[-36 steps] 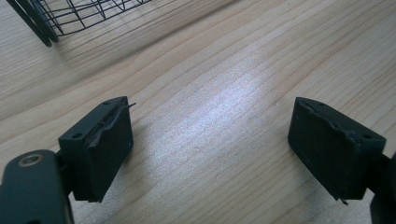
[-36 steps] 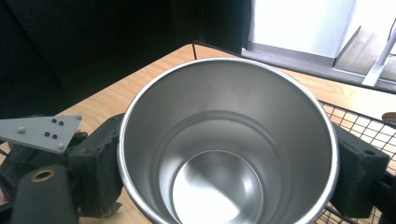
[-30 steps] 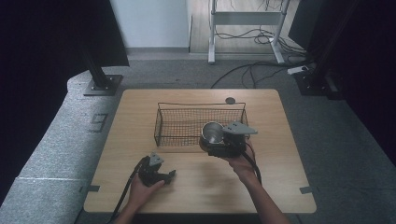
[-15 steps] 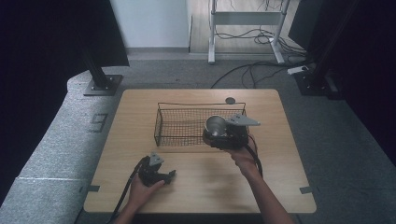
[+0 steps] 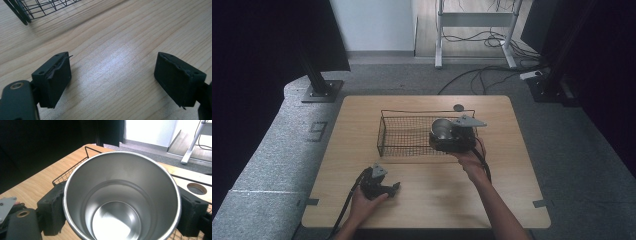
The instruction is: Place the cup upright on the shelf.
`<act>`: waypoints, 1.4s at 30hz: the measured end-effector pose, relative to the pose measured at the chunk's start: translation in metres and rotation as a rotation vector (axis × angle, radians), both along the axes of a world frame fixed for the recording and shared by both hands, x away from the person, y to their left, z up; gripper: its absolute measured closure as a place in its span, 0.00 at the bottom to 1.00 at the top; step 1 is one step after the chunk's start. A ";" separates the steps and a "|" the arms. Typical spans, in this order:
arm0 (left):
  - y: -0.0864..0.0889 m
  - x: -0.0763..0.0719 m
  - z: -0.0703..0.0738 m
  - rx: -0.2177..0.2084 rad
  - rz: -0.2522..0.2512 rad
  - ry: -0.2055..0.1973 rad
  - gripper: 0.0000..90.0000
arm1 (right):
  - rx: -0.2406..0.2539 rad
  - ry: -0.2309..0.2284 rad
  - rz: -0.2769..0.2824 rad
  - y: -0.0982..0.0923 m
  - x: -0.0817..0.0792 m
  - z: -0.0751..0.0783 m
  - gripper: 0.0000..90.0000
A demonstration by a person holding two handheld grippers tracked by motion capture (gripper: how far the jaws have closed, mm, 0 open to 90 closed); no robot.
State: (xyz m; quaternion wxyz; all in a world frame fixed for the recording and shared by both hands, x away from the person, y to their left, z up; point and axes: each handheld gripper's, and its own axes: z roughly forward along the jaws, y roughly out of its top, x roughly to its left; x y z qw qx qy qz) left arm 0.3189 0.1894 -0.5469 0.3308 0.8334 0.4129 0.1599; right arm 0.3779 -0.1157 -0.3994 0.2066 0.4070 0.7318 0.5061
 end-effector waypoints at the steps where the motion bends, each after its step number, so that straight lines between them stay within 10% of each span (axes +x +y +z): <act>1: 0.000 0.000 0.000 0.000 0.000 0.000 0.16 | -0.001 0.002 -0.001 0.000 0.001 0.001 0.16; 42: 0.000 0.000 0.000 -0.001 0.000 -0.001 0.16 | -0.077 0.047 -0.065 0.010 0.053 -0.004 0.16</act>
